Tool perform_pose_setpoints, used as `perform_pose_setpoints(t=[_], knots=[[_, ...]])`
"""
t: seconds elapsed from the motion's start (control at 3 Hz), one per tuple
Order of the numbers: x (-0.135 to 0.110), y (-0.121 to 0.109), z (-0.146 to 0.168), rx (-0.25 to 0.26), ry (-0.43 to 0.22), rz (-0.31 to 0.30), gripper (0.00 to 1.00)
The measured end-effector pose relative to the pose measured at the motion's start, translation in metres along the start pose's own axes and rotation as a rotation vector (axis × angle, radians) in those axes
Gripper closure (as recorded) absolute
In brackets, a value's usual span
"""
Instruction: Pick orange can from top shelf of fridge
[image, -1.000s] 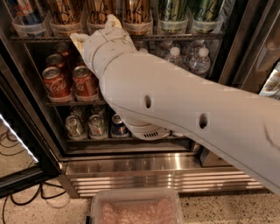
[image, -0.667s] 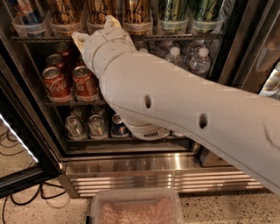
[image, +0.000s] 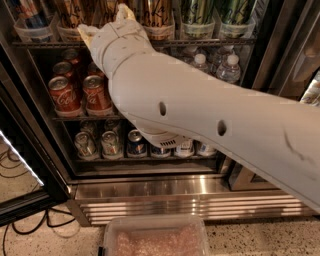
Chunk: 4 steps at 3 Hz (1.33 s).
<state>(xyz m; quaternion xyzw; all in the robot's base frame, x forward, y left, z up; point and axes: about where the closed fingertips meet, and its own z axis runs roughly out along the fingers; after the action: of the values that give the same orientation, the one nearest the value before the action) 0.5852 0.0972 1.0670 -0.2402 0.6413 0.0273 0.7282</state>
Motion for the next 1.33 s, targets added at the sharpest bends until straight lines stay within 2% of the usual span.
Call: perform_pose_setpoints(t=[0.67,1.33], knots=[[-0.009,-0.013,0.014,0.053,-0.044,-0.038,0.43],[-0.005,-0.016,0.021,0.089,-0.029,-0.058,0.42]])
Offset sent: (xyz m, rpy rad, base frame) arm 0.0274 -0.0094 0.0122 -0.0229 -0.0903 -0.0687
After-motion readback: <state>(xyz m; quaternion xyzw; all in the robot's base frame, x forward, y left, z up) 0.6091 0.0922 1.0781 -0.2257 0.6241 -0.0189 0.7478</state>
